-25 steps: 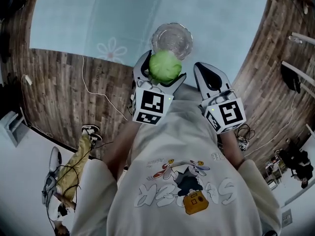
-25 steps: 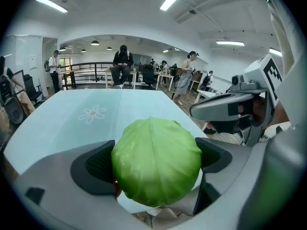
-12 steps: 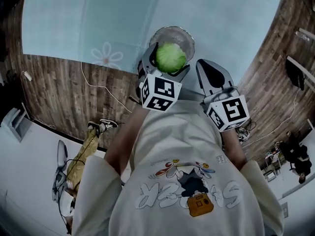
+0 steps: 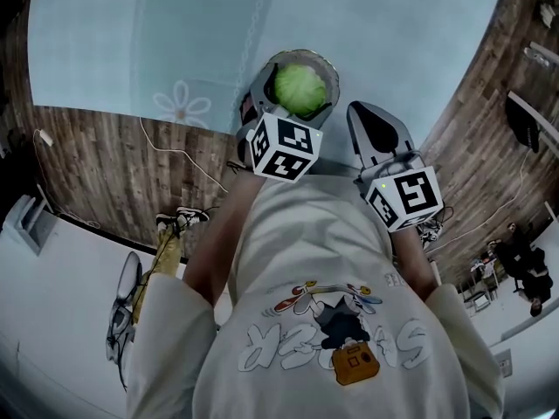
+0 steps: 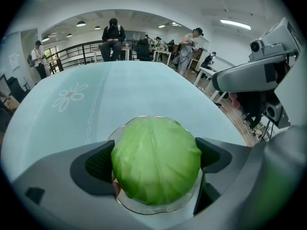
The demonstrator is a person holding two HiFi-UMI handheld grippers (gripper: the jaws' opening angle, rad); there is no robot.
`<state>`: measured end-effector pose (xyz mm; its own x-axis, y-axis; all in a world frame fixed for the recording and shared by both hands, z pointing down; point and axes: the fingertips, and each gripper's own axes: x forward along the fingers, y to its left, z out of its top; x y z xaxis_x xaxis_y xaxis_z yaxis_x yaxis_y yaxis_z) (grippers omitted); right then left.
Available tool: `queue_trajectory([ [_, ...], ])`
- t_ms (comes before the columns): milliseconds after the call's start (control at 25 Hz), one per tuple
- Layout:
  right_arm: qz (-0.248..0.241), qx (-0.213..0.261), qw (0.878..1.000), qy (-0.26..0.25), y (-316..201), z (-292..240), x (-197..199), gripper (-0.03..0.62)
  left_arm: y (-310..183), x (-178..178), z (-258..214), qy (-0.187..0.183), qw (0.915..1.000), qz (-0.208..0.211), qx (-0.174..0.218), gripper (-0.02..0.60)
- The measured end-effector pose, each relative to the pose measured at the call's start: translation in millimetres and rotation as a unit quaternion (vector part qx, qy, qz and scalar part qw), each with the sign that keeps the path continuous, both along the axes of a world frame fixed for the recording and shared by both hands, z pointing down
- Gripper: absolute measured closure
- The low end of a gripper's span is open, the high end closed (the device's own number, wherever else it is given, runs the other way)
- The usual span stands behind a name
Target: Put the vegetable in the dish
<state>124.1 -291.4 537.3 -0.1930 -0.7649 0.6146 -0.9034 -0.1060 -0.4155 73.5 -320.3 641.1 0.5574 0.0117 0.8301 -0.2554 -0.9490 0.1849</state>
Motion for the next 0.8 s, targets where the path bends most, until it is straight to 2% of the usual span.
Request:
queue_trajectory([
  [240,0.000,0.008,1.000,0.000,-5.0,-4.0,-2.5,0.571,-18.8,8.2,-20.2,0.035,0.9986,-0.039,-0.002,0.054],
  [520,-0.006,0.022,1.000,0.011,-4.4,-17.8,-16.7,0.571,-16.0,-2.1,-42.2,0.057,0.9974,-0.044,0.009,0.073],
  [720,0.003,0.035,0.999,0.017,-1.5,-30.2,-22.8,0.571,-5.5,-14.2,-53.6,0.073,0.9965,-0.041,-0.008,0.077],
  [800,0.005,0.044,0.999,0.023,-0.1,-36.2,-24.7,0.571,-4.8,-18.2,-60.3,0.079,0.9960,-0.043,-0.002,0.082],
])
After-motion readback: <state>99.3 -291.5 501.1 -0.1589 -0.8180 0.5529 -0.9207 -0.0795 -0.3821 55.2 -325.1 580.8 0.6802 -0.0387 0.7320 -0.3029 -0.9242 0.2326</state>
